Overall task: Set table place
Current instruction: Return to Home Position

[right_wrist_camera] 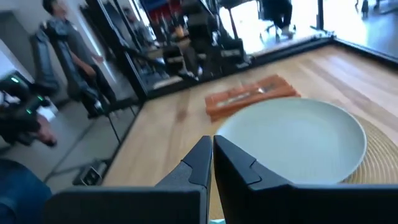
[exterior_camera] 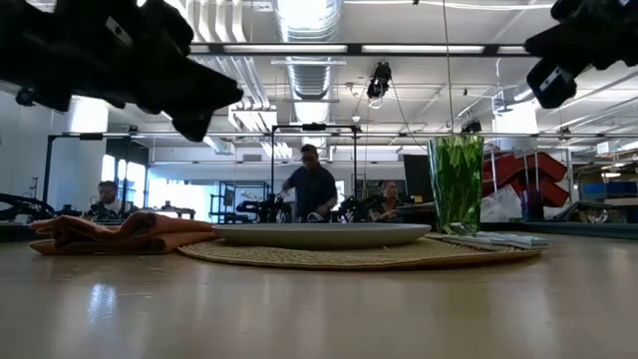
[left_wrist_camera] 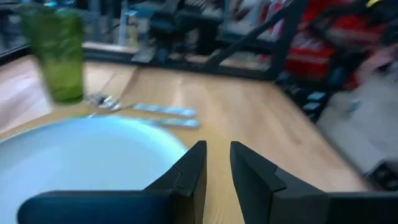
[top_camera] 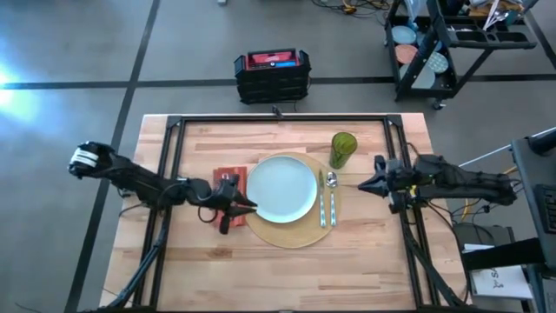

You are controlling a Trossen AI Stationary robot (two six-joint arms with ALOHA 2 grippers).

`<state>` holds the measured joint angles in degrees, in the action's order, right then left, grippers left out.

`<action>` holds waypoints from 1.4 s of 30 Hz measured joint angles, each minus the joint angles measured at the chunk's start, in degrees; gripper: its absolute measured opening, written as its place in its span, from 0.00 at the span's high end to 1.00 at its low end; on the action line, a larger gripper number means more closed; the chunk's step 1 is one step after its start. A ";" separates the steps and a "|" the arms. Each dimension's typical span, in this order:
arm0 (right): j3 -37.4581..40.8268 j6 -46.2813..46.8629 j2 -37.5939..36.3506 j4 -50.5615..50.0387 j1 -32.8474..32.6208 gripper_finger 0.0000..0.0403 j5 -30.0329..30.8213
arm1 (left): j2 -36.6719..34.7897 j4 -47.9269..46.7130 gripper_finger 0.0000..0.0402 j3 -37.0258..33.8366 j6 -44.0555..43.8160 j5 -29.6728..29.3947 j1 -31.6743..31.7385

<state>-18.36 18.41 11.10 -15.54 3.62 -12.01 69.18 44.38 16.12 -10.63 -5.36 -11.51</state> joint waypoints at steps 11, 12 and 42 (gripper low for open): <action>-0.43 3.03 -9.73 -7.07 -0.37 1.00 -1.43 | 10.42 17.31 0.96 -0.41 0.55 9.84 6.92; 0.05 2.90 -9.84 -7.80 -0.37 1.00 -1.54 | 9.57 17.79 0.97 -1.27 0.59 10.79 6.91; 7.52 -9.98 15.43 30.98 -0.37 1.00 2.12 | -58.96 -63.60 1.00 4.69 6.01 -1.20 6.43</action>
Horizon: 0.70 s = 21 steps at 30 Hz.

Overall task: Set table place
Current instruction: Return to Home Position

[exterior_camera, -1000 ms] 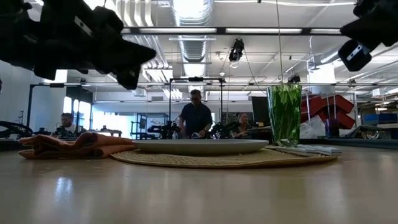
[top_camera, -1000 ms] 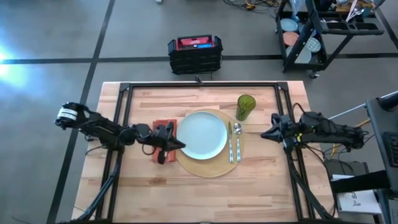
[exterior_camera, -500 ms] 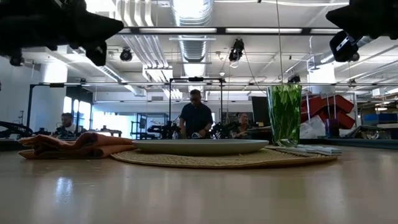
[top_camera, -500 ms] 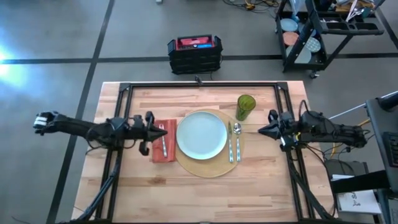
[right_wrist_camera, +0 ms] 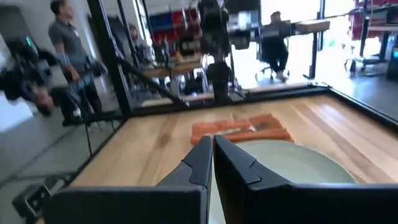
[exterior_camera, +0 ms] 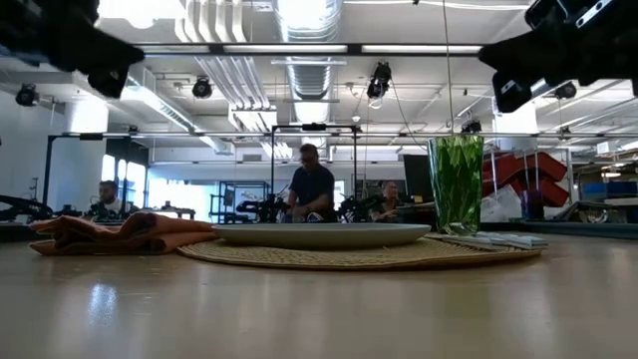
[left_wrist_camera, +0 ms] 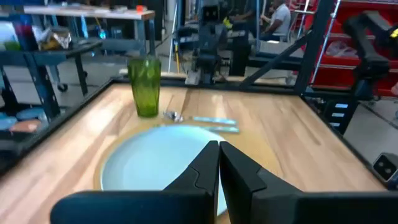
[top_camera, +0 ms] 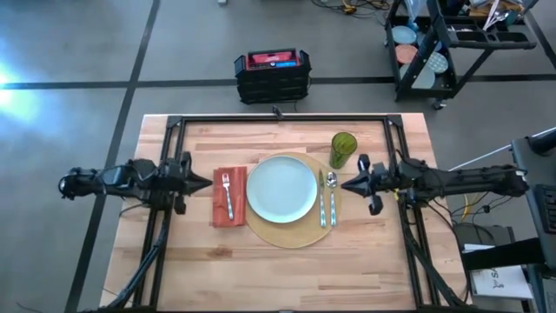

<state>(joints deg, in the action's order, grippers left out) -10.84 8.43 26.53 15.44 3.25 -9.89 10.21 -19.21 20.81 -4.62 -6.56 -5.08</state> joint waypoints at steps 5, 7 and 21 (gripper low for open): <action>5.28 1.71 4.35 11.51 0.00 1.00 -0.02 | -5.53 10.08 1.00 -11.35 -2.78 -0.29 0.00; 6.98 3.52 4.36 11.62 0.00 1.00 -0.03 | -7.06 18.97 1.00 -15.83 -3.00 -0.28 0.00; 10.07 7.17 -6.99 4.89 0.00 1.00 -0.57 | -9.17 -6.09 1.00 -5.43 -5.15 -0.64 -0.08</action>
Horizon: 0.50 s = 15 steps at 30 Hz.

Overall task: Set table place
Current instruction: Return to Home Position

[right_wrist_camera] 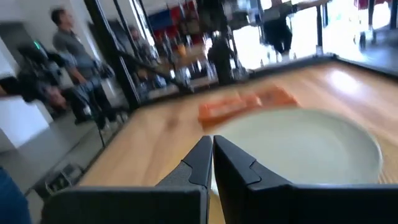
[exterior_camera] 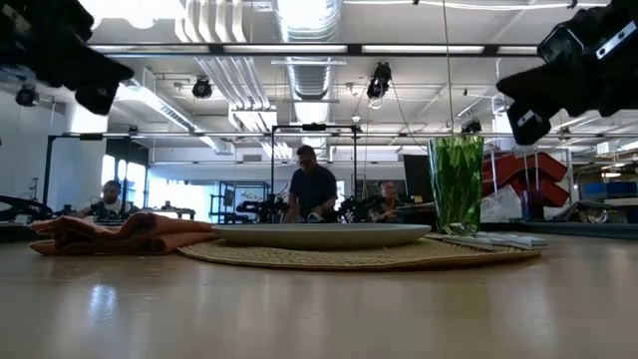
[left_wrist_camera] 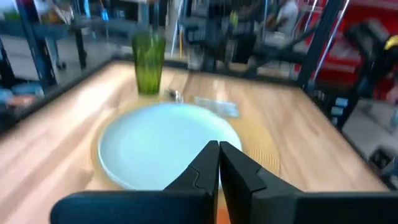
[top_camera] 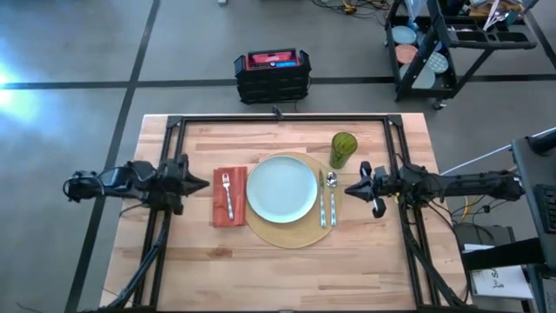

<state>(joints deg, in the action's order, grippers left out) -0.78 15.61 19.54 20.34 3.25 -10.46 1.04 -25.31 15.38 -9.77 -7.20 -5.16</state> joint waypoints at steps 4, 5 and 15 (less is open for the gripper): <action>-0.06 -0.36 -4.27 -11.47 0.00 1.00 1.05 | 0.56 1.63 1.00 1.74 0.25 -0.54 -0.05; -0.33 -1.48 -5.41 -15.03 0.00 1.00 2.74 | 1.02 1.09 1.00 1.19 -0.07 0.10 -0.05; -0.83 -2.08 -11.22 -21.16 0.04 1.00 4.46 | 9.12 11.63 1.00 -7.12 -0.79 3.68 -0.05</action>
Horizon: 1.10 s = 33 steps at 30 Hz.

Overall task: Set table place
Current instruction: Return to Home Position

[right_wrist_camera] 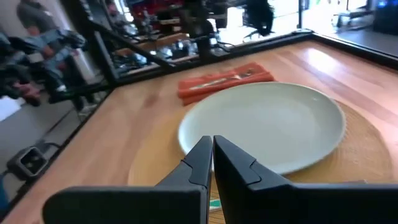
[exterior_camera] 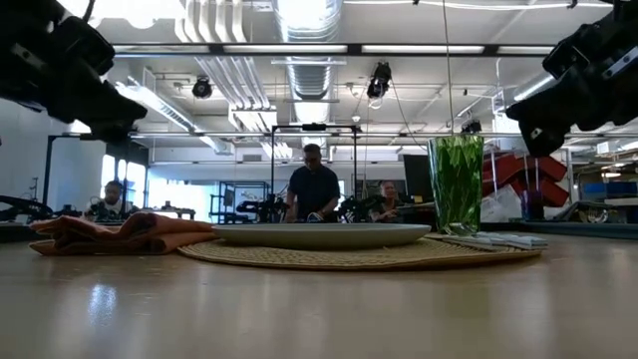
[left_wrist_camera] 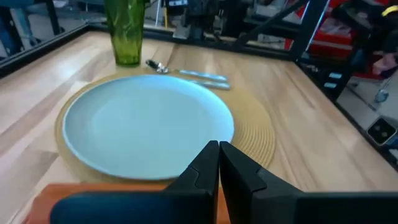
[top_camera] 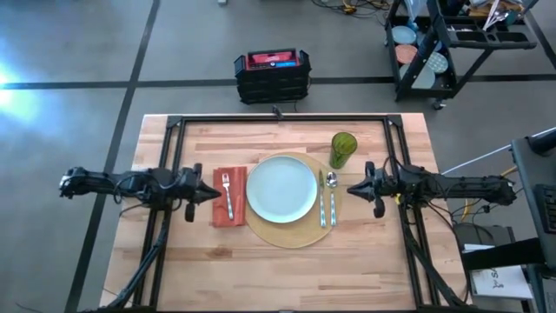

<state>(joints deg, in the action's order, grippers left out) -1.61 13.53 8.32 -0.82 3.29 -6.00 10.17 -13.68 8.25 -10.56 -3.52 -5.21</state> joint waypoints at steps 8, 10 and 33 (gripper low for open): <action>-0.02 -1.25 -0.07 0.27 -0.01 1.00 -1.34 | 3.78 6.14 1.00 -1.88 1.01 4.32 0.00; -0.02 -0.71 -0.07 0.60 -0.02 1.00 -1.44 | 4.13 6.20 1.00 -2.32 1.81 4.65 0.00; -0.53 -7.49 -6.75 -0.09 0.11 1.00 -9.00 | -1.92 17.65 1.00 -7.68 11.41 1.24 0.00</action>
<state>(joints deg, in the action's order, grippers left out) -2.14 6.04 1.57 -0.91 3.40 -15.00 8.24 3.97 0.58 0.85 -2.28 -5.21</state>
